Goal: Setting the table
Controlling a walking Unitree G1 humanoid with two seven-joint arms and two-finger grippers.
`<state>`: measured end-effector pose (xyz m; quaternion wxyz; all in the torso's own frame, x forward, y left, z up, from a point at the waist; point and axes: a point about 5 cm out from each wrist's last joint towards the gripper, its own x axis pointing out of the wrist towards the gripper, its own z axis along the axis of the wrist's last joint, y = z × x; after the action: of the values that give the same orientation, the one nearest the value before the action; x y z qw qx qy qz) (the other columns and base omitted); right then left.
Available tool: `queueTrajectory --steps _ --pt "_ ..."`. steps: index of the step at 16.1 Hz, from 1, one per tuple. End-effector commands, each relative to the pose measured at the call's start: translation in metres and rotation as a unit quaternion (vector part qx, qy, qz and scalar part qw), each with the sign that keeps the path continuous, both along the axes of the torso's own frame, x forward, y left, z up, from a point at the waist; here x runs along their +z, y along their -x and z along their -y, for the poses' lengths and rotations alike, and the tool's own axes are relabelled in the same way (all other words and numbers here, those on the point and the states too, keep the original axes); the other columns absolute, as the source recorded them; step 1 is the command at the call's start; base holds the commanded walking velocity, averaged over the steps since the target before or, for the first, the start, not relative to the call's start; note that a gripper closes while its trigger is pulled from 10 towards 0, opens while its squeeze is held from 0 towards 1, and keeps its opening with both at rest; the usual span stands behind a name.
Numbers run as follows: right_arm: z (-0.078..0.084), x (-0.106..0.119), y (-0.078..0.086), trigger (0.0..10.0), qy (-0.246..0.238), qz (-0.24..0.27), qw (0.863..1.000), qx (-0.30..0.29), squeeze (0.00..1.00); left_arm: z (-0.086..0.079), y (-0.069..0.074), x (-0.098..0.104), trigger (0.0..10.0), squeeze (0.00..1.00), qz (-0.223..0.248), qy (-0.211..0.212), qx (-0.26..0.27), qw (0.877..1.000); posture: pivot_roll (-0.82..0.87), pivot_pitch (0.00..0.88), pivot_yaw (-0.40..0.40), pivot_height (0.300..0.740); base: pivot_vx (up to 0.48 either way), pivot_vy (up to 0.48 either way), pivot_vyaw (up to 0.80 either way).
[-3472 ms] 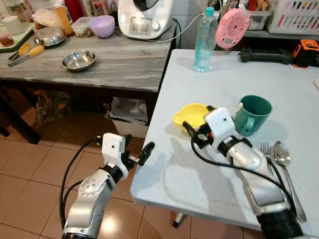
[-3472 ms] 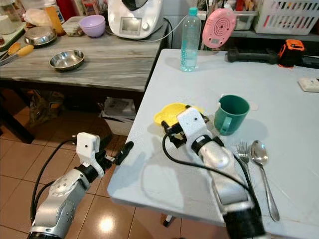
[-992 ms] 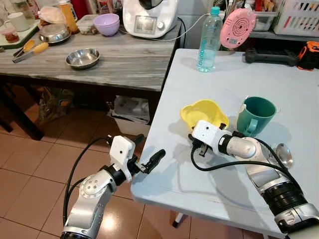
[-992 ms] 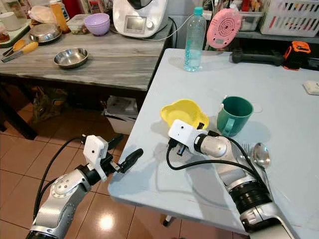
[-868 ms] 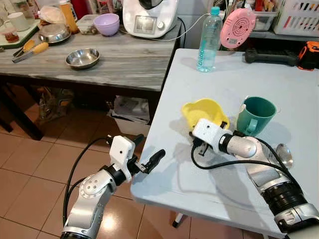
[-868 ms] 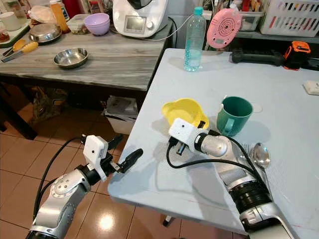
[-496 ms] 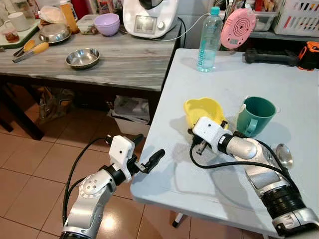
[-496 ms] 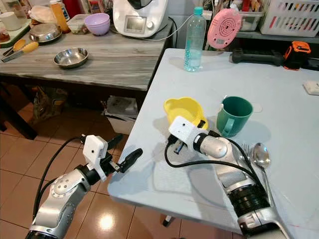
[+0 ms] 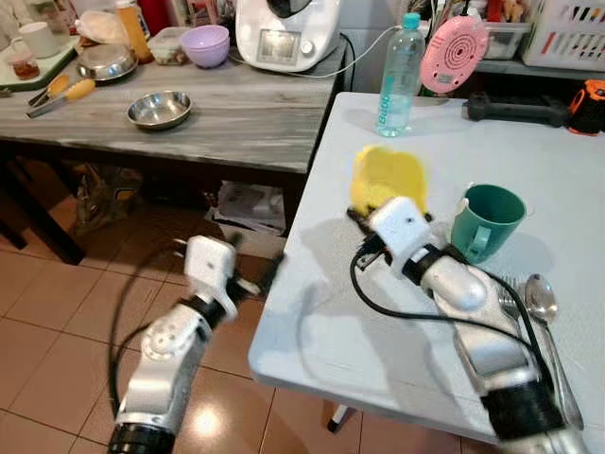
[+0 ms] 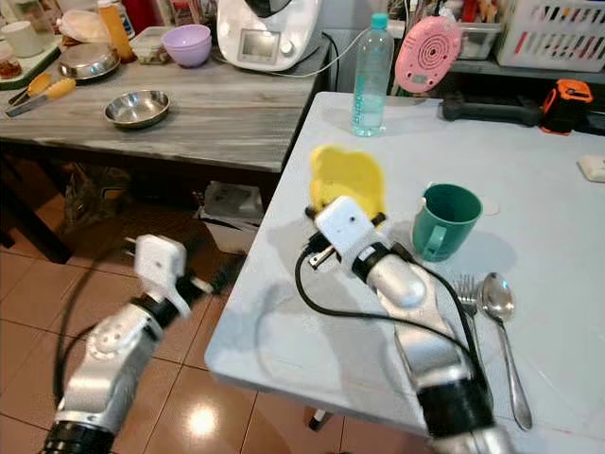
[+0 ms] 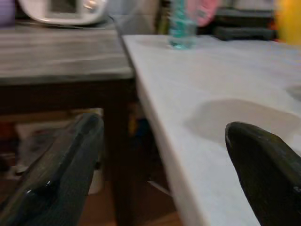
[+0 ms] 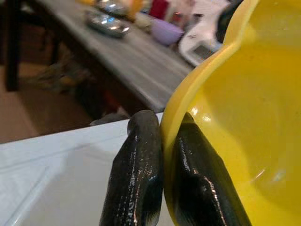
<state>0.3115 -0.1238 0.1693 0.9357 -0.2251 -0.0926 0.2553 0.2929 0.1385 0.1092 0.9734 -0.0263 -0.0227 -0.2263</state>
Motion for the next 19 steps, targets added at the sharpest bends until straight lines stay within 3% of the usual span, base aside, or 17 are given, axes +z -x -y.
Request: queueTrajectory --steps 1,5,8,13,19 --pt "0.003 0.005 0.004 10.0 -0.025 0.02 0.999 -0.029 0.0 -0.007 -0.002 -0.002 10.0 0.0 -0.005 -0.004 0.031 0.999 -0.03 0.07 0.047 0.74 0.0 0.0 0.0" --pt "0.018 0.007 0.015 10.0 -0.125 0.026 0.985 -0.119 0.0 -0.015 -0.008 -0.005 10.0 0.0 -0.01 -0.008 0.067 0.998 -0.05 0.06 0.047 0.74 0.0 0.0 0.0" --pt "0.024 0.003 0.013 10.0 -0.132 0.011 0.981 -0.139 0.0 -0.014 -0.013 -0.001 10.0 0.0 -0.007 -0.005 0.072 0.997 -0.05 0.058 0.05 0.74 0.0 0.0 -0.42" --pt "0.024 0.0 0.012 10.0 -0.133 0.002 0.981 -0.141 0.0 -0.016 -0.009 -0.008 10.0 0.0 -0.014 -0.007 0.085 0.996 -0.05 0.058 0.043 0.74 0.0 0.0 -0.65" --pt "0.022 0.004 0.01 10.0 -0.131 0.008 0.983 -0.131 0.0 -0.017 -0.01 -0.008 10.0 0.0 -0.015 -0.011 0.088 0.996 -0.04 0.058 0.041 0.74 0.0 0.109 0.0"
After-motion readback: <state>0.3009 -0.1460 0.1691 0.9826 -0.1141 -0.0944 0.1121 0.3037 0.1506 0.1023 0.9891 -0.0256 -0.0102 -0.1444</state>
